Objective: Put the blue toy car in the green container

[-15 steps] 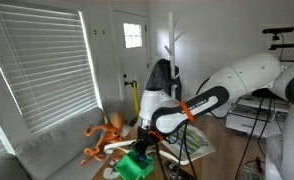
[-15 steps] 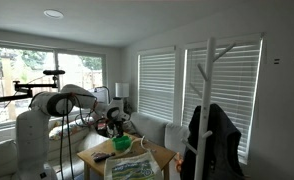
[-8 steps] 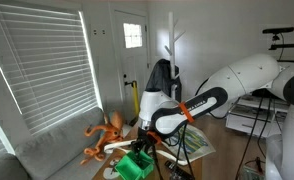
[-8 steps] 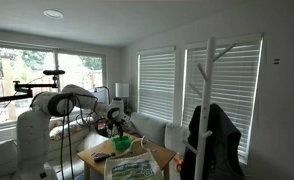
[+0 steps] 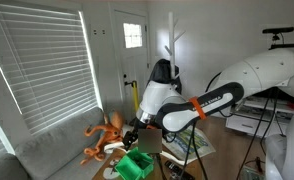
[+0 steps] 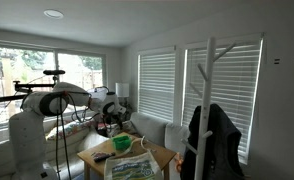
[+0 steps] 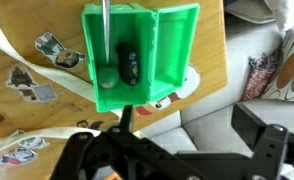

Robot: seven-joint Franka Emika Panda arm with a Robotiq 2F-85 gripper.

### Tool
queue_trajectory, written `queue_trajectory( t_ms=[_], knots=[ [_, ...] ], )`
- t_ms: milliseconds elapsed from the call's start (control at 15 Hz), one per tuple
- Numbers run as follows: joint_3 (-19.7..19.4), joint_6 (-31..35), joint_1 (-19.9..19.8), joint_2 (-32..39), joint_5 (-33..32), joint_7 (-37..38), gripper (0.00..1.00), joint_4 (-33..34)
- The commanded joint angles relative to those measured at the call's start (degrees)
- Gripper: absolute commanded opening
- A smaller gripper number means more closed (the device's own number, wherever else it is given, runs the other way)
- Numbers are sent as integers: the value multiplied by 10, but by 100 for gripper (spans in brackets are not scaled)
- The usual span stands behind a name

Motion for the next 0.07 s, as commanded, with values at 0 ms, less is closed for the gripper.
queue_trajectory(
  t_ms=[0],
  knots=[
    [6,-2,-5,-3,2,-1,100,0]
  ],
)
